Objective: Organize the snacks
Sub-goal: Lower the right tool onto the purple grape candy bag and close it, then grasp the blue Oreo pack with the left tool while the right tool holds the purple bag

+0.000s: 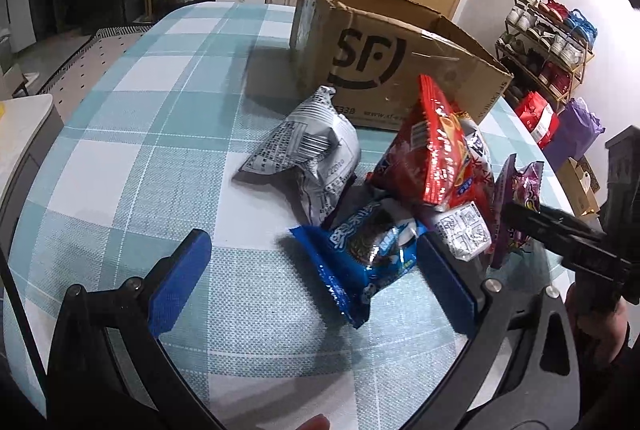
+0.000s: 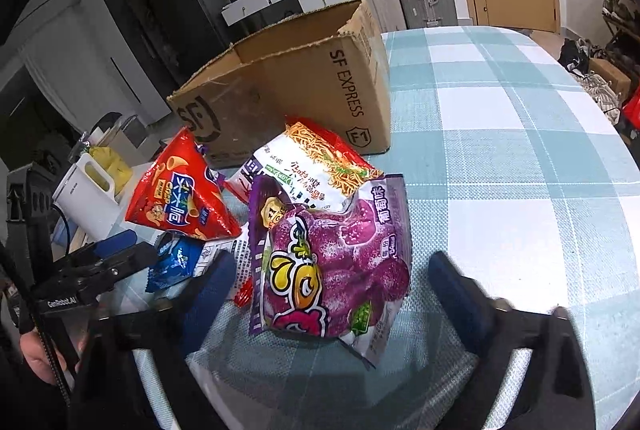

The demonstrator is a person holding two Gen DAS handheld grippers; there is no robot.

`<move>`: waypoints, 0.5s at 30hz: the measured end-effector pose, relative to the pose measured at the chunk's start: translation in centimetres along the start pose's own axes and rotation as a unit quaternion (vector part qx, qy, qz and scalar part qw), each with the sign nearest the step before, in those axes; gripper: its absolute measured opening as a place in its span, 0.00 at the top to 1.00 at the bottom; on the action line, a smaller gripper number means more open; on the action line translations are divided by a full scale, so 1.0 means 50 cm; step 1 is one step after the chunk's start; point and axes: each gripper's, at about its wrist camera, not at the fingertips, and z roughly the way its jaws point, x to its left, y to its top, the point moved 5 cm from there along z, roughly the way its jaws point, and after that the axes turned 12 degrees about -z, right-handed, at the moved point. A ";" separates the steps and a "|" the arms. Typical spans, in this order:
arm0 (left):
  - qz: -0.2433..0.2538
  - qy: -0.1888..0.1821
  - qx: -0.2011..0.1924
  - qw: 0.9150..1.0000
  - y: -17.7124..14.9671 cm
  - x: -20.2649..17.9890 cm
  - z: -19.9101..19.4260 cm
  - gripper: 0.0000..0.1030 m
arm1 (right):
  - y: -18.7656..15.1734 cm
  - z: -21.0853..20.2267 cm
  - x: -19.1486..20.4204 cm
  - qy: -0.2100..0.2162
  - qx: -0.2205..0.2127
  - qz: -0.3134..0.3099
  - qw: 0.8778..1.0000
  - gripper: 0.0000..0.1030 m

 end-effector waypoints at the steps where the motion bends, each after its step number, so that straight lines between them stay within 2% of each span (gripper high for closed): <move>1: -0.003 0.000 0.001 1.000 0.003 0.003 0.003 0.01 | -0.001 0.008 0.002 0.009 0.008 0.001 1.000 0.36; 3: -0.005 0.000 0.001 1.000 0.009 0.009 0.008 0.01 | 0.002 0.010 0.005 0.012 0.006 -0.004 1.000 0.43; 5: -0.006 0.002 0.000 1.000 0.009 0.014 0.006 0.01 | 0.003 0.010 0.006 0.012 0.003 -0.006 1.000 0.45; 15: -0.009 -0.004 0.011 1.000 -0.001 0.009 -0.005 0.01 | -0.007 -0.033 0.009 0.021 -0.029 0.003 0.999 0.46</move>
